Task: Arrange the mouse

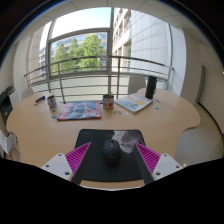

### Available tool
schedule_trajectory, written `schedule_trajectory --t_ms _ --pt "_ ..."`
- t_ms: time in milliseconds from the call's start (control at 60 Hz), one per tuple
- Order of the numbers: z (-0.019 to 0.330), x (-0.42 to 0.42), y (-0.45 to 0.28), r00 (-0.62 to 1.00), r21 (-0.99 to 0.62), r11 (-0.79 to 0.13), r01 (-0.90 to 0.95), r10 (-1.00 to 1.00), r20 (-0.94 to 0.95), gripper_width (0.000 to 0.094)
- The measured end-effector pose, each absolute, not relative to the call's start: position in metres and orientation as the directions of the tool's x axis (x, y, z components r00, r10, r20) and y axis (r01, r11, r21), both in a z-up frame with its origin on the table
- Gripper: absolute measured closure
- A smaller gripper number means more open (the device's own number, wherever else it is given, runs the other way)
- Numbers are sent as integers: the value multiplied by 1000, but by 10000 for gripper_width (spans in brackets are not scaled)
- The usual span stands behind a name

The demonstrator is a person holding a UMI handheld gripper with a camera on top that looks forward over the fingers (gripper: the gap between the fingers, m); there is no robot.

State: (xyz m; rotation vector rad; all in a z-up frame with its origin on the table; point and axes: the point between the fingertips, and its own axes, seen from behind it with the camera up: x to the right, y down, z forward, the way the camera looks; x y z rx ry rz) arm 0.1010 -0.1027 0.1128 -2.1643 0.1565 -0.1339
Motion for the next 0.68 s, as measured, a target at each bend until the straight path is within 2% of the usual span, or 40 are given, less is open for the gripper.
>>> schedule_trajectory --t_ms 167,267,483,683 --pt "175 81 -178 984 -855 -517 -33 -168 63 92" --pt "195 71 -220 981 -861 -508 -28 -178 73 92" --pt "204 47 -302 981 -854 -518 -40 -181 64 94" --pt "210 44 -334 978 -854 -520 -12 -184 98 95"
